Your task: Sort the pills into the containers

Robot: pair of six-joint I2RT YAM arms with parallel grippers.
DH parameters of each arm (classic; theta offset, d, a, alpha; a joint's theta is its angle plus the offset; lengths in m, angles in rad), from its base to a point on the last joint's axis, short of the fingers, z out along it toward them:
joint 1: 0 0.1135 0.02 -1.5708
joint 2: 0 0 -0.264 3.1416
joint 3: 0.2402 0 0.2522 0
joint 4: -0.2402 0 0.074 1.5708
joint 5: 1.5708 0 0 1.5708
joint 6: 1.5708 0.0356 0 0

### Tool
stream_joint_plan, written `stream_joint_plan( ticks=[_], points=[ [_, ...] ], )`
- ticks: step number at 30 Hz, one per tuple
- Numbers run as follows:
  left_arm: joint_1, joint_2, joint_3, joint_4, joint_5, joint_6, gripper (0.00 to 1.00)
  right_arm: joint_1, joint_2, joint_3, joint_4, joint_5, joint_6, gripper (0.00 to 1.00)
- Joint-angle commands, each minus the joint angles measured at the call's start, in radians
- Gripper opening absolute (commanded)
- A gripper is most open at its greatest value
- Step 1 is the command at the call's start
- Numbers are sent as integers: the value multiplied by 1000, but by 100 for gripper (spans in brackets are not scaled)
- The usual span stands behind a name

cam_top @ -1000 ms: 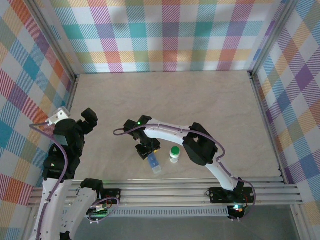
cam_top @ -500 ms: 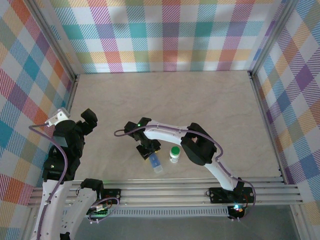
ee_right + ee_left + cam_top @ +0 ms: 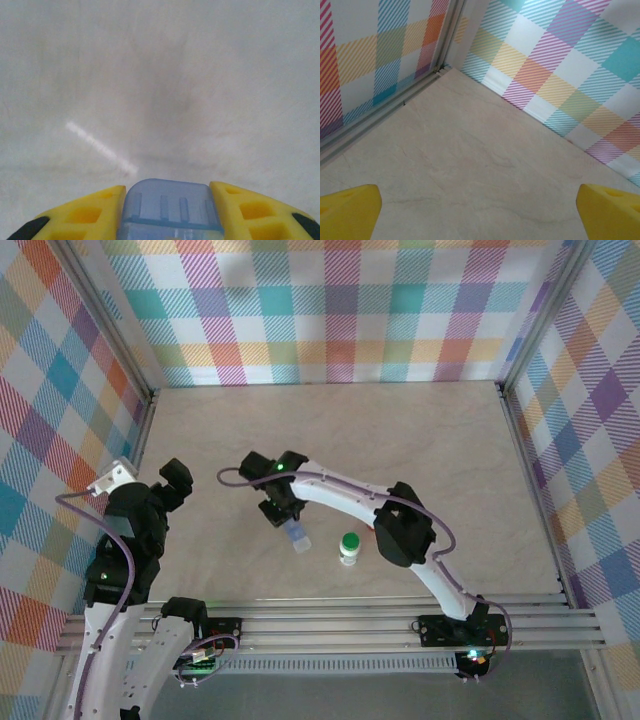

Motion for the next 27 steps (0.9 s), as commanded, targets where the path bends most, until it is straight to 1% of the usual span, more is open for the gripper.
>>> stream_joint_plan(
  ticks=[1,3,5,6,8,10,16,18,21,25,27],
  points=[
    [-15,-16,-4,-9,-26,17,100,-81,-48,46,44,90,-234,35],
    [-16,-21,-6,-9,-30,17,100,-121,-51,45,81,125,-430,33],
    [-15,-20,-8,-9,-28,15,100,-143,-62,6,136,139,-673,36],
    [-16,-18,-8,-9,-27,17,100,-151,-71,-29,173,147,-772,36],
    [-17,-17,-8,-8,-26,16,100,-169,-84,-99,226,118,-966,37],
    [-18,-15,-8,-6,-28,15,100,-195,-87,-129,234,41,-1093,38],
    [-24,3,-8,-9,-26,16,100,-284,-56,-89,196,-141,-1253,43],
    [-26,15,-7,-8,-21,15,100,-304,-30,-63,166,-175,-1284,46],
    [-27,31,-6,-6,-17,13,100,-321,20,-25,142,-157,-1313,46],
    [-27,50,-4,-8,-14,9,100,-332,56,-27,150,-114,-1369,46],
    [-27,58,-4,-8,-11,7,100,-332,69,-29,162,-89,-1398,50]
  ],
)
